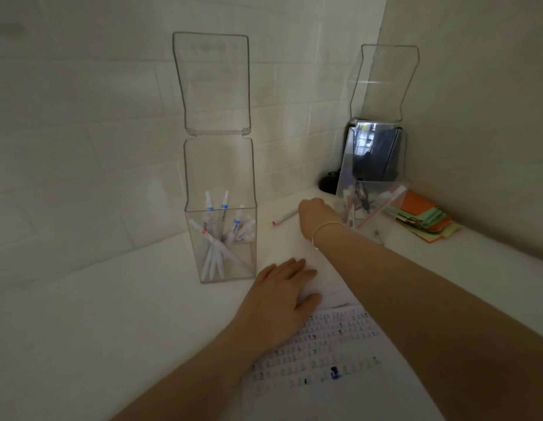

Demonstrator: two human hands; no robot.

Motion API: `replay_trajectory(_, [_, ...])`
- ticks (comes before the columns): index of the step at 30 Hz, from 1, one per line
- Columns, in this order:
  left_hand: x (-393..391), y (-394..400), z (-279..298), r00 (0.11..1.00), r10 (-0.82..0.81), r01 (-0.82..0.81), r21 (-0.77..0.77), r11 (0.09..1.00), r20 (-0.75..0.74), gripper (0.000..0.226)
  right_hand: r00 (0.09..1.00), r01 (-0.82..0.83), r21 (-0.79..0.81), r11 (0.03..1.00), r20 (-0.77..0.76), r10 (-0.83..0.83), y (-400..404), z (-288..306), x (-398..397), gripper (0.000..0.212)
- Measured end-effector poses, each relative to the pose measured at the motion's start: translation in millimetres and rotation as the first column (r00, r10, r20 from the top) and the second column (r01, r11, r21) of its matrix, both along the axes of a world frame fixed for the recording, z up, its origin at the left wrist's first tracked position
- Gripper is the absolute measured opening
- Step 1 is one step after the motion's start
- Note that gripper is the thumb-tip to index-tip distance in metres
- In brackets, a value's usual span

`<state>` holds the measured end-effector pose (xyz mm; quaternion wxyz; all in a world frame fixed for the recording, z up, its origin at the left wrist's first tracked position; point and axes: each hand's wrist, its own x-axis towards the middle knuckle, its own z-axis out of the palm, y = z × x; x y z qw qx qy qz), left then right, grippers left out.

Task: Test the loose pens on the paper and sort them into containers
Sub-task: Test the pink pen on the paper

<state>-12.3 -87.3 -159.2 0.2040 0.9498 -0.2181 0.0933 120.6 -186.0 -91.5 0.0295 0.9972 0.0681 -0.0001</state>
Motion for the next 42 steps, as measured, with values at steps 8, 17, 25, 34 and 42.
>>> replay_trajectory(8, [0.3,0.0,8.7,0.99,0.062,-0.103,-0.347,0.932,-0.126,0.055,0.981,-0.085,0.202,0.976,0.191,0.046,-11.7,74.5,-30.3,0.027])
replay_trajectory(17, [-8.0,-4.7,26.3,0.955,0.226,-0.092,-0.533,0.841,0.191,0.052,0.969,-0.122,0.796,0.593,-0.034,0.245,-23.1,85.3,-90.2,0.009])
replay_trajectory(25, [-18.1,-12.5,44.2,0.994,0.08,-0.007,-0.704,0.71,0.071,0.026,0.935,0.05,0.986,0.16,-0.102,0.34,-32.0,43.0,-112.2,0.033])
replay_trajectory(34, [-16.8,-7.9,42.5,1.0,0.004,-0.012,-0.591,0.807,-0.014,0.029,0.89,0.103,0.958,0.267,-0.209,0.405,-51.5,43.1,-113.6,0.021])
replay_trajectory(42, [-22.2,-13.3,56.3,0.979,-0.135,-0.018,-0.72,0.693,-0.155,0.041,0.825,0.17,0.955,0.243,-0.273,0.495,-65.2,52.4,-119.6,0.021])
